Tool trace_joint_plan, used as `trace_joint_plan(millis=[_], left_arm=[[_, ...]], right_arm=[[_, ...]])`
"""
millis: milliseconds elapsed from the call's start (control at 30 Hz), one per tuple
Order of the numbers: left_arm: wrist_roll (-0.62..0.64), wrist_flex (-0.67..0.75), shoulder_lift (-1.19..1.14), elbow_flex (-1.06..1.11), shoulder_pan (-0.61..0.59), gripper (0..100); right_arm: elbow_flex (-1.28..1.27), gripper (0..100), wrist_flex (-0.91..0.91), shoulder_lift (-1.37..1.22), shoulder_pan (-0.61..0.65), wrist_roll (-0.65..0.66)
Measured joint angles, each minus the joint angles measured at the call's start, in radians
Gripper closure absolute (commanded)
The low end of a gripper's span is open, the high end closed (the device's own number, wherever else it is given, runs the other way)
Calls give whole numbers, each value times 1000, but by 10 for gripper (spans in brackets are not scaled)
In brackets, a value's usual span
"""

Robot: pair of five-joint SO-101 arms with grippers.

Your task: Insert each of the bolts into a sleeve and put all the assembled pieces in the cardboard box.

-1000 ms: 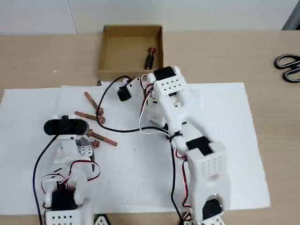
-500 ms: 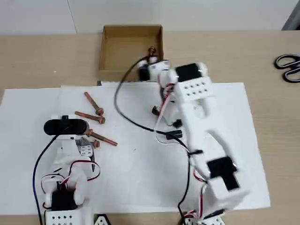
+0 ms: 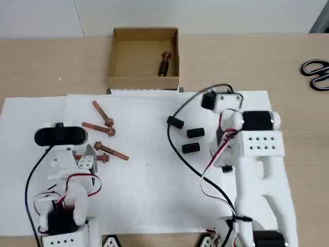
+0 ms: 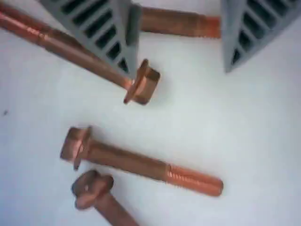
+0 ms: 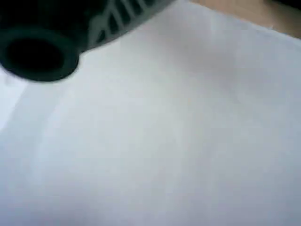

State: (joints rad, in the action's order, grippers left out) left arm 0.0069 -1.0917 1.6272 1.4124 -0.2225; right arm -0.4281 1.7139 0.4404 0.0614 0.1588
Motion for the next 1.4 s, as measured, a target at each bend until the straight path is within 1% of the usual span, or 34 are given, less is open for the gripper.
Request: trace_joint_plan(millis=[100, 267, 367, 400, 467, 567, 733, 833, 933, 1033, 1133, 1200, 1400], left_arm=[[2, 0, -124, -109, -6, 881], [-3, -2, -397, -321, -6, 881], [-15, -48, -566, -457, -6, 881], [-38, -69, -621, -503, -6, 881], [-110, -115, -733, -588, -6, 881], [-258, -164, -884, -690, -6, 881], [-502, -176, -1071, -799, -6, 879], [-675, -176, -1148, -862, -6, 878], [-881, -176, -1204, -910, -6, 878], [-1083, -176, -1257, -924, -6, 878], [-1246, -176, -1307, -925, 8, 877], [-1303, -176, -1339, -925, 20, 877], [-1341, -176, -1416, -959, 46, 861]], right_arm=[[-61, 994, 0, 15, -28, 0], [-69, 993, -11, 20, -75, -3], [-69, 993, -12, 20, -83, -6], [-69, 993, -12, 20, -83, -6], [-69, 993, -12, 20, -81, -6], [-69, 992, -12, 20, -84, -6], [-69, 991, -25, 20, -91, -6], [-72, 991, -31, 20, -91, -6], [-72, 991, -31, 20, -91, -6], [-72, 991, -37, 20, -91, -6], [-72, 994, -61, 20, -91, 20], [-72, 994, -77, 20, -91, 28], [-72, 995, -84, 20, -91, 28]])
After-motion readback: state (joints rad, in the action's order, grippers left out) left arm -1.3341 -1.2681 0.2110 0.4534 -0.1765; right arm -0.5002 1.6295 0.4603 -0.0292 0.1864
